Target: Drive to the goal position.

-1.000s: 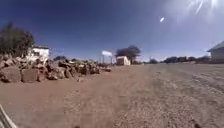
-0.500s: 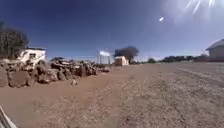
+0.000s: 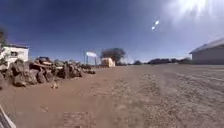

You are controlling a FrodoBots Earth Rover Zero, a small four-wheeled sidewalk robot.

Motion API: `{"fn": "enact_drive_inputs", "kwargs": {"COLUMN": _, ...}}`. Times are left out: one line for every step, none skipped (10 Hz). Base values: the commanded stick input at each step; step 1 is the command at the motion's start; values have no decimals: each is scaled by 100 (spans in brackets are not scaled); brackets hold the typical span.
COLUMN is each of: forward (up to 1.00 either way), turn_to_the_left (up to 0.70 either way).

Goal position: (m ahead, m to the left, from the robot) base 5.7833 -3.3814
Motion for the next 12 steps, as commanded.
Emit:
{"fn": "enact_drive_inputs", "kwargs": {"forward": 70, "turn_to_the_left": 0}}
{"fn": "enact_drive_inputs", "kwargs": {"forward": 70, "turn_to_the_left": 0}}
{"fn": "enact_drive_inputs", "kwargs": {"forward": 70, "turn_to_the_left": 0}}
{"fn": "enact_drive_inputs", "kwargs": {"forward": 70, "turn_to_the_left": 0}}
{"fn": "enact_drive_inputs", "kwargs": {"forward": 70, "turn_to_the_left": 0}}
{"fn": "enact_drive_inputs", "kwargs": {"forward": 70, "turn_to_the_left": 0}}
{"fn": "enact_drive_inputs", "kwargs": {"forward": 70, "turn_to_the_left": 0}}
{"fn": "enact_drive_inputs", "kwargs": {"forward": 70, "turn_to_the_left": 0}}
{"fn": "enact_drive_inputs", "kwargs": {"forward": 70, "turn_to_the_left": 0}}
{"fn": "enact_drive_inputs", "kwargs": {"forward": 70, "turn_to_the_left": 0}}
{"fn": "enact_drive_inputs", "kwargs": {"forward": 70, "turn_to_the_left": 0}}
{"fn": "enact_drive_inputs", "kwargs": {"forward": 70, "turn_to_the_left": 0}}
